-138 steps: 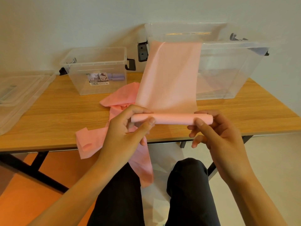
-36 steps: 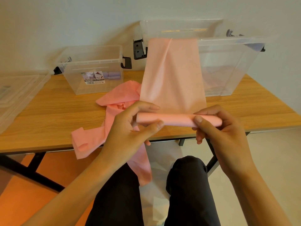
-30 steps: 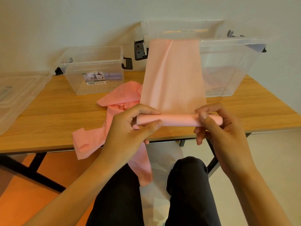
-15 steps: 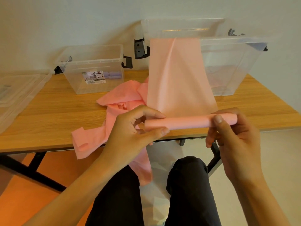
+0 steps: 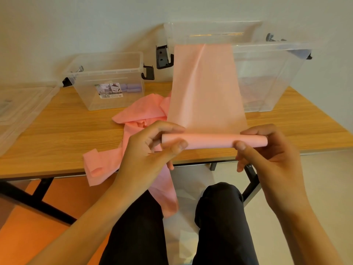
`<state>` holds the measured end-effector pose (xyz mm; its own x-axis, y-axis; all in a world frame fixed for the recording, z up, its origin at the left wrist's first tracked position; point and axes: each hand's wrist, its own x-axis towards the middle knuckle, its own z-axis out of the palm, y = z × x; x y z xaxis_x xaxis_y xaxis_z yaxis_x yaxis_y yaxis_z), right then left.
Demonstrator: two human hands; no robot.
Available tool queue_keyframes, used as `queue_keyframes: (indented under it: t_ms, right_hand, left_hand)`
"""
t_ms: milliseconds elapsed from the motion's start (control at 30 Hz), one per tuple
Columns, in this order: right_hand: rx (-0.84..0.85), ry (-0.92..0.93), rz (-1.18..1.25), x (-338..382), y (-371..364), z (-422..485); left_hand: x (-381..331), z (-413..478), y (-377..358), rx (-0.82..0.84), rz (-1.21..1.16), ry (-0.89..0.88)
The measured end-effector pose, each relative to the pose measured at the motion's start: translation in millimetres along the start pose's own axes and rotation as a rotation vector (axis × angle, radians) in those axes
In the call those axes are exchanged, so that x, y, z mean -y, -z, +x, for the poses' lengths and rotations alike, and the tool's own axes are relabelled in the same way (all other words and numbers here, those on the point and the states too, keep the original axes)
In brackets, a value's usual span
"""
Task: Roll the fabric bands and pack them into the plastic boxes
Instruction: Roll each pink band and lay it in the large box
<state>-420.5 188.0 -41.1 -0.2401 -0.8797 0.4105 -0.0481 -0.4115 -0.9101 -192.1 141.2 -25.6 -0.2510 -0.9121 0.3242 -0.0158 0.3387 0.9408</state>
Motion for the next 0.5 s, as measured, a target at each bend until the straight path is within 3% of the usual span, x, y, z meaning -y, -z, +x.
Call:
queue_keyframes:
  t_ms: [500]
  right_hand:
    - [-0.038,-0.060,0.028,-5.2,-0.4,-2.3]
  left_hand:
    - [-2.1,-2.4,-2.4,-0.032,0.053,-0.029]
